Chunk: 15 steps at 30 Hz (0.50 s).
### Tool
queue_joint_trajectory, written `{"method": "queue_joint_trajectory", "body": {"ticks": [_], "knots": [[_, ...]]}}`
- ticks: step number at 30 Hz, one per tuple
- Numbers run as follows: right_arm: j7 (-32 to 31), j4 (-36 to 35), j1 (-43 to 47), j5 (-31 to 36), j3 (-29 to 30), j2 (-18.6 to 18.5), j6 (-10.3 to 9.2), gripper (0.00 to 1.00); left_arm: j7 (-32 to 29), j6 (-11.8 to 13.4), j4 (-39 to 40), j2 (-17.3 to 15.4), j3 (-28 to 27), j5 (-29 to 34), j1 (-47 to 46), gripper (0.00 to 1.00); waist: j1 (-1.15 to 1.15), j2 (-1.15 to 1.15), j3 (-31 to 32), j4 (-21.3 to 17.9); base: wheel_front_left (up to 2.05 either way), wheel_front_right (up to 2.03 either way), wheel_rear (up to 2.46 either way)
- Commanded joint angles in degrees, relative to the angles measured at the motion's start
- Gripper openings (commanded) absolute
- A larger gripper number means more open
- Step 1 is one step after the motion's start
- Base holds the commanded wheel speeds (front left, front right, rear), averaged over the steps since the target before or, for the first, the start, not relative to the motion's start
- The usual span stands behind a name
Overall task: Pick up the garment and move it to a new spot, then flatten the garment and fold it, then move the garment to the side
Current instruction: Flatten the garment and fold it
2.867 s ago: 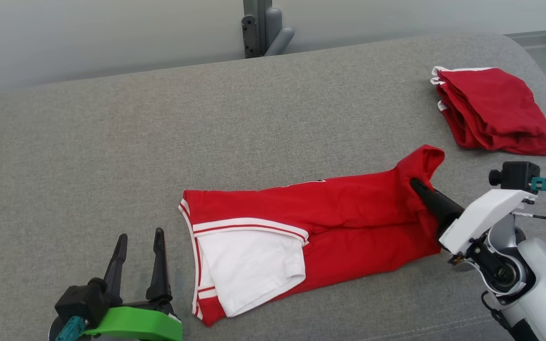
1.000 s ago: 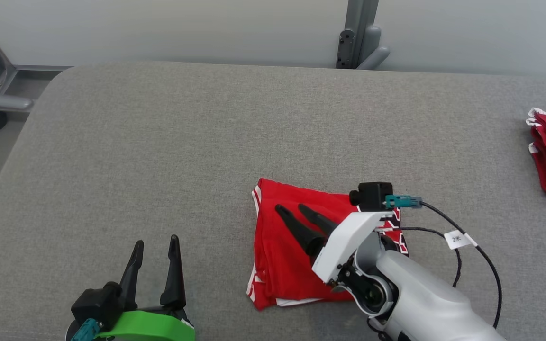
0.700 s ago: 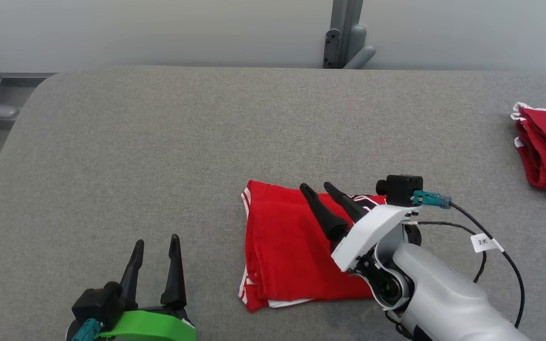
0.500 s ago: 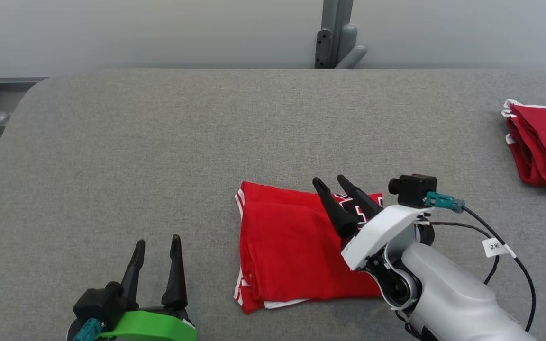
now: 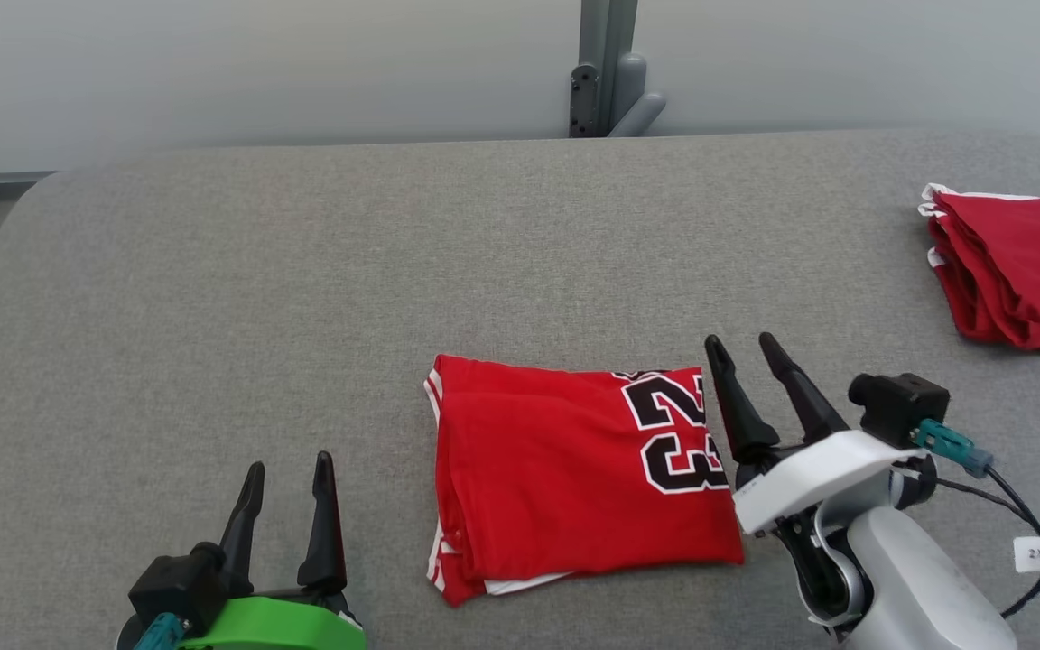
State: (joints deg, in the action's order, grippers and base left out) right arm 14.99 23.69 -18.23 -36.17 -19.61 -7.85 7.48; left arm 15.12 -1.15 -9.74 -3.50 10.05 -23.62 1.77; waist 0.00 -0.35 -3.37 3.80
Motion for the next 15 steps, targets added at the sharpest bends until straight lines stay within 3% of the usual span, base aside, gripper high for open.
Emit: {"method": "queue_joint_trajectory", "body": {"ticks": [1,15], "knots": [[0.2,-1.4,2.0,2.4,2.0,0.2,0.01,1.0,0.0,0.1,0.2,-0.4,-0.3,0.9,0.6,1.0,0.0,0.35,0.4,-0.9,0.0,0.0,0.0],[0.2,-13.0,13.2,22.9,13.7,4.1,0.01,1.0,0.0,1.1,1.0,-1.0,-2.5,3.1,2.1,1.0,0.0,0.35,2.1,-5.1,0.0,0.0,0.0]]}}
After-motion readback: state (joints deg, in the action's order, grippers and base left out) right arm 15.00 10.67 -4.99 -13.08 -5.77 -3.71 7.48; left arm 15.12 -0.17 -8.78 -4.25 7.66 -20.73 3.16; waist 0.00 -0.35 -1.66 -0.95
